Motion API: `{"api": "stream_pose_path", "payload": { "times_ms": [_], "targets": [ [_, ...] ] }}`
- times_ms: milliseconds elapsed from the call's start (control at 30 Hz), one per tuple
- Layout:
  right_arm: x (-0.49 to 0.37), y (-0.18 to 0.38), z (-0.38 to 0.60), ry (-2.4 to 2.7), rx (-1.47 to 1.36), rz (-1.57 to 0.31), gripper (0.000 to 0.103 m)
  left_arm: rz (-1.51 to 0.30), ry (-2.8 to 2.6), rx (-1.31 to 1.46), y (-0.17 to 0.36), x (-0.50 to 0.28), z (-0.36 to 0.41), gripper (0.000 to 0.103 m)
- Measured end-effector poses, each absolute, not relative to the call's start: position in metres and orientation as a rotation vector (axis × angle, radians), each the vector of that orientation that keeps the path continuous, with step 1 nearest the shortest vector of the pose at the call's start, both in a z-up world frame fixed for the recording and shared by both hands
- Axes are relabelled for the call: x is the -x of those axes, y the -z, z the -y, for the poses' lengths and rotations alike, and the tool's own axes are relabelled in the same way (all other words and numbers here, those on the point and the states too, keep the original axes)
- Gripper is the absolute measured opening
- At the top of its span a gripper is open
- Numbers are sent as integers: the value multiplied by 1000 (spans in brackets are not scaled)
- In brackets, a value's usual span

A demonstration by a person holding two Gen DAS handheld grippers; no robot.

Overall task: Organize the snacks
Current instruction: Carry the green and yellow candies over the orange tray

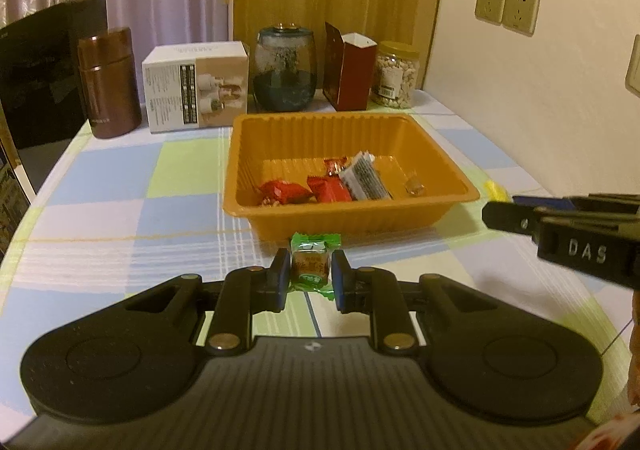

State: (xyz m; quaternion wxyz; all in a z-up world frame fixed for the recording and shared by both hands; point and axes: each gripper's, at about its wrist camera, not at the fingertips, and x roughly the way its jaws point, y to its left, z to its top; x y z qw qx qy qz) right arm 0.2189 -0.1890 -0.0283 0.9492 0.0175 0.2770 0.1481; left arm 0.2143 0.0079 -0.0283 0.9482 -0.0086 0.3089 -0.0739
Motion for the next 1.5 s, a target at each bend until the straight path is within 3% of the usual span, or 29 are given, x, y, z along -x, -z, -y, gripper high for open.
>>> {"api": "stream_pose_path", "payload": {
  "times_ms": [967,1500],
  "targets": [
    [-256,16,181,-300,-48,-529,25,-594,196,17,8,-265,-8,19],
    [-318,16,191,-257,-114,-529,25,-618,185,49,15,-320,-8,19]
  ]
}}
